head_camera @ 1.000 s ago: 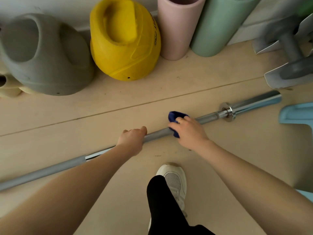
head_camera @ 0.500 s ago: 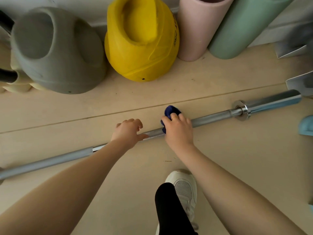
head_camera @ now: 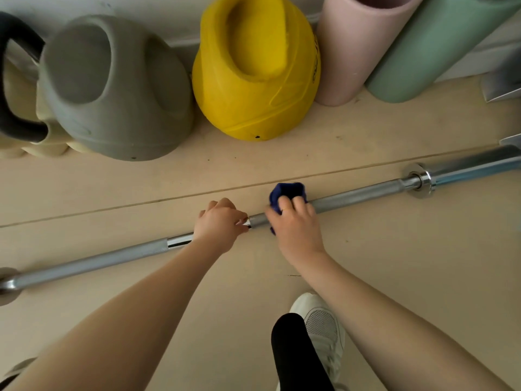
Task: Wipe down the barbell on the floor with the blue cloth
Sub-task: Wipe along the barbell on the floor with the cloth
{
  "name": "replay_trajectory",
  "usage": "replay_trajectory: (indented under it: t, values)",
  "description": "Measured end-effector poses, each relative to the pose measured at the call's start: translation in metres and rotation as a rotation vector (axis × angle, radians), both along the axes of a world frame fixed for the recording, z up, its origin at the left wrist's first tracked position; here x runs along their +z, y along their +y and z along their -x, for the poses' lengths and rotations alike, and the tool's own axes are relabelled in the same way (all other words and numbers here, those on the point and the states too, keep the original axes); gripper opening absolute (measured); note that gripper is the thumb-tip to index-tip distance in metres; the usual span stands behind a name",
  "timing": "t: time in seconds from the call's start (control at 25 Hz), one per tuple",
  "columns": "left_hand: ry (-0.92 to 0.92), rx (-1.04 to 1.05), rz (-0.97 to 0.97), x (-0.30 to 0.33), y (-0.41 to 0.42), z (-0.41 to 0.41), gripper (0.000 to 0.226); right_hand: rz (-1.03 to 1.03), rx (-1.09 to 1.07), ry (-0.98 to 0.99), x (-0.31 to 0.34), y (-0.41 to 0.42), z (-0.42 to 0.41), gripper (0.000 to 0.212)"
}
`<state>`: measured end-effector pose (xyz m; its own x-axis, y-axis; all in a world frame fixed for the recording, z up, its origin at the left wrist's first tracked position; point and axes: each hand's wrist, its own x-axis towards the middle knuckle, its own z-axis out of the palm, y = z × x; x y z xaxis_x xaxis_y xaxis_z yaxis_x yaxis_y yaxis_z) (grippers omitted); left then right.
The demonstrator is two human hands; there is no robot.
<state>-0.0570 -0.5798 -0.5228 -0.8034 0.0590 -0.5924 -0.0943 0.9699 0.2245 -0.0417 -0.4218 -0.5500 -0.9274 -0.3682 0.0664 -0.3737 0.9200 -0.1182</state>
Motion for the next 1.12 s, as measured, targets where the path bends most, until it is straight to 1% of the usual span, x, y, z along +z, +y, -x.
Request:
replay_trajectory:
  t: [0.08,0.12,0.16,0.2,0.28,0.32,0.36,0.4,0.44,0.48,0.52,0.56,0.6,0.64,0.68,0.72,0.76,0.8,0.84,0.88,0.92,1.0,1.04,1.08,1.12]
  values:
    - [-0.020,-0.043,0.042,0.000,0.002,0.004,0.024,0.024,0.232,0.056,-0.002,0.004,-0.007,0.038]
    - [-0.031,-0.065,0.065,-0.001,0.004,0.005,0.027,0.009,0.347,0.091,-0.003,0.013,0.002,0.039]
    - [-0.042,-0.078,0.079,-0.003,0.004,0.005,0.029,-0.023,0.388,0.097,-0.003,0.027,0.013,0.038]
    - [-0.055,-0.081,0.081,-0.005,0.004,0.006,0.031,-0.033,0.308,0.097,-0.004,0.044,0.024,0.036]
    - [-0.070,-0.068,0.091,-0.006,0.002,0.008,0.034,-0.010,-0.104,0.048,-0.002,0.066,0.033,0.046]
    - [-0.058,-0.061,0.100,-0.006,0.002,0.008,0.035,0.013,-0.242,0.008,-0.003,0.066,0.028,0.052]
    - [-0.044,-0.058,0.106,-0.005,0.004,0.007,0.036,0.038,-0.284,-0.025,-0.006,0.059,0.021,0.057]
    - [-0.029,-0.056,0.105,-0.005,0.007,0.005,0.036,0.054,-0.242,-0.058,-0.008,0.050,0.013,0.060]
    - [-0.020,-0.057,0.104,-0.004,0.011,0.003,0.038,0.062,-0.151,-0.055,-0.007,0.047,0.009,0.059]
    - [-0.003,-0.056,0.105,-0.005,0.014,0.001,0.041,0.055,-0.063,-0.037,-0.006,0.052,0.013,0.055]
    - [0.012,-0.056,0.113,-0.006,0.016,0.000,0.045,0.032,-0.019,-0.008,-0.005,0.064,0.022,0.050]
    - [0.035,-0.056,0.119,-0.006,0.017,0.001,0.049,0.022,-0.066,0.007,-0.004,0.080,0.033,0.047]
    - [0.047,-0.069,0.138,-0.004,0.016,0.002,0.055,0.034,-0.225,-0.009,-0.005,0.093,0.040,0.047]
    - [0.073,-0.122,0.154,-0.002,0.015,0.003,0.062,0.072,-0.444,-0.055,-0.006,0.102,0.044,0.050]
    - [0.157,-0.229,0.136,0.001,0.017,0.003,0.067,0.126,-0.652,-0.102,-0.005,0.104,0.044,0.055]
    - [0.241,-0.379,0.087,0.003,0.022,0.002,0.068,0.164,-0.733,-0.125,-0.004,0.099,0.043,0.057]
    - [0.304,-0.531,0.033,0.005,0.029,0.002,0.065,0.157,-0.645,-0.114,-0.006,0.094,0.039,0.058]
    - [0.347,-0.660,0.004,0.002,0.036,0.002,0.061,0.135,-0.477,-0.109,-0.007,0.094,0.035,0.058]
    - [0.388,-0.740,-0.005,0.001,0.046,0.004,0.058,0.127,-0.316,-0.101,-0.008,0.102,0.034,0.059]
    - [0.385,-0.764,-0.005,-0.001,0.057,0.007,0.058,0.143,-0.234,-0.106,-0.008,0.119,0.038,0.060]
    - [0.378,-0.761,-0.007,-0.003,0.069,0.011,0.057,0.183,-0.268,-0.125,-0.008,0.139,0.045,0.059]
    - [0.362,-0.732,0.041,-0.004,0.091,0.018,0.057,0.272,-0.603,-0.125,-0.007,0.161,0.057,0.057]
    - [0.353,-0.708,0.065,-0.002,0.098,0.022,0.062,0.282,-0.740,-0.116,-0.004,0.156,0.058,0.056]
    - [0.345,-0.680,0.087,-0.002,0.102,0.026,0.066,0.241,-0.764,-0.101,-0.003,0.145,0.058,0.055]
    - [0.323,-0.641,0.104,0.000,0.105,0.032,0.066,0.170,-0.689,-0.079,-0.005,0.134,0.056,0.054]
